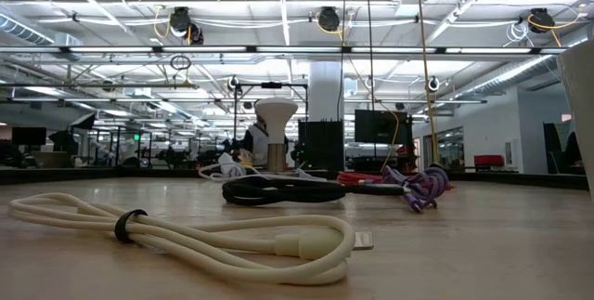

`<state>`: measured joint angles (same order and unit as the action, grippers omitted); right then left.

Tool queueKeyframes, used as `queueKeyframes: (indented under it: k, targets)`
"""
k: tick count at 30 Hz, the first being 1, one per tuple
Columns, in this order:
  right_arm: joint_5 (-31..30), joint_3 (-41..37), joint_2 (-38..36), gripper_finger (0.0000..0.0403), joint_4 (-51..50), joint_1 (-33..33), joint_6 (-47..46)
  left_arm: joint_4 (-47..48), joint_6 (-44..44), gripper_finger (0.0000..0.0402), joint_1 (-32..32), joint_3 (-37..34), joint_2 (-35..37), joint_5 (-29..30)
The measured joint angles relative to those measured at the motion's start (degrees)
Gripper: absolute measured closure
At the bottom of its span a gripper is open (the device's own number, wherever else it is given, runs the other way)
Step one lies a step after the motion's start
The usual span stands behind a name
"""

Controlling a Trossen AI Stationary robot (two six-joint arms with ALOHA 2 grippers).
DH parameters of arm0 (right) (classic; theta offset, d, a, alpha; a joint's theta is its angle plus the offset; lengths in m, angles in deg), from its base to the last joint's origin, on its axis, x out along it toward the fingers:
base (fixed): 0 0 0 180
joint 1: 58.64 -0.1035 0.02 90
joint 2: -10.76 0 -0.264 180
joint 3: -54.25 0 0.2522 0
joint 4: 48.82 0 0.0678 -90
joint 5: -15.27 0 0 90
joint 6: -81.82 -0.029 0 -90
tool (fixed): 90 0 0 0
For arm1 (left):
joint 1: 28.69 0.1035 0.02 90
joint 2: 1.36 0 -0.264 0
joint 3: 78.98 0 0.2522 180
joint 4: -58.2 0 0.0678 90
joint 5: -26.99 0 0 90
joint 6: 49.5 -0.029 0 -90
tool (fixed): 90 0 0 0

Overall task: Pick & Place USB Port
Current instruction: Put the white HDMI cable into the orange bin

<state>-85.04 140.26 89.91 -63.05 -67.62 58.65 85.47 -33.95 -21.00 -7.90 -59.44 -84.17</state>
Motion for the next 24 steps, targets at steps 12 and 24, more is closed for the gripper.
queueKeyframes:
  k: [12,24]
  targets:
    - [0.1,0.1,0.0,0.0342,-0.5,0.0,-2.1,1.7,-1.2,0.0091,-1.9,0.0,-2.2,6.7]
    - [0.0,0.1,0.0,0.0343,-0.2,0.1,-2.7,1.6,-6.5,0.0093,-3.6,0.0,-3.6,17.1]
